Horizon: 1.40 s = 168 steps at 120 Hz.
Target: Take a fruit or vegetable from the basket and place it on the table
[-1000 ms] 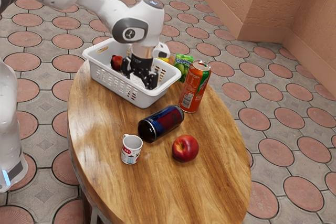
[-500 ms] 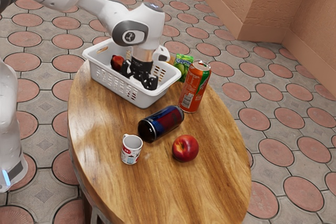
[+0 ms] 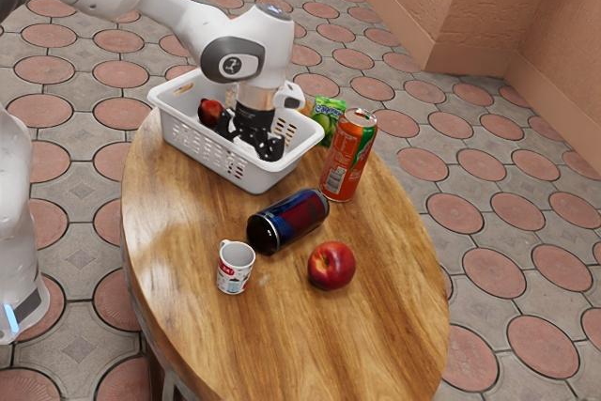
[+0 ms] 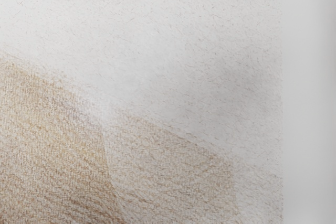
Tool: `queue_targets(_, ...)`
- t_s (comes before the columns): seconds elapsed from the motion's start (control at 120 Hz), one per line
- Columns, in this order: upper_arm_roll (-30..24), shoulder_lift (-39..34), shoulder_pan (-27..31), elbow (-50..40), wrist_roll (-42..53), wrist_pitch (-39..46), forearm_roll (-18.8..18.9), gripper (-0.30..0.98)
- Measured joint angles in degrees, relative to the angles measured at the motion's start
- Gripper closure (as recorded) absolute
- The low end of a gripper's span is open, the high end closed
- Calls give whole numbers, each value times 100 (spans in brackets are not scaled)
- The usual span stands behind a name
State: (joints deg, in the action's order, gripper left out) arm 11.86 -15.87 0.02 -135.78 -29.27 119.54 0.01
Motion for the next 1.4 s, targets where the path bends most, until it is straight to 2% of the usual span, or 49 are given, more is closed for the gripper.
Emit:
queue_targets(0.633,-1,-56,18,-119,-268,-210,-33,2)
queue_targets(0.908,6,-42,5,-151,-423,-258,14,48)
queue_targets(1.158,4,-44,29,-171,-450,-229,-54,47)
queue_targets(1.308,6,-66,30,-109,-465,-352,-29,56)
queue_targets(1.4,11,-91,54,-70,-482,-479,24,65)
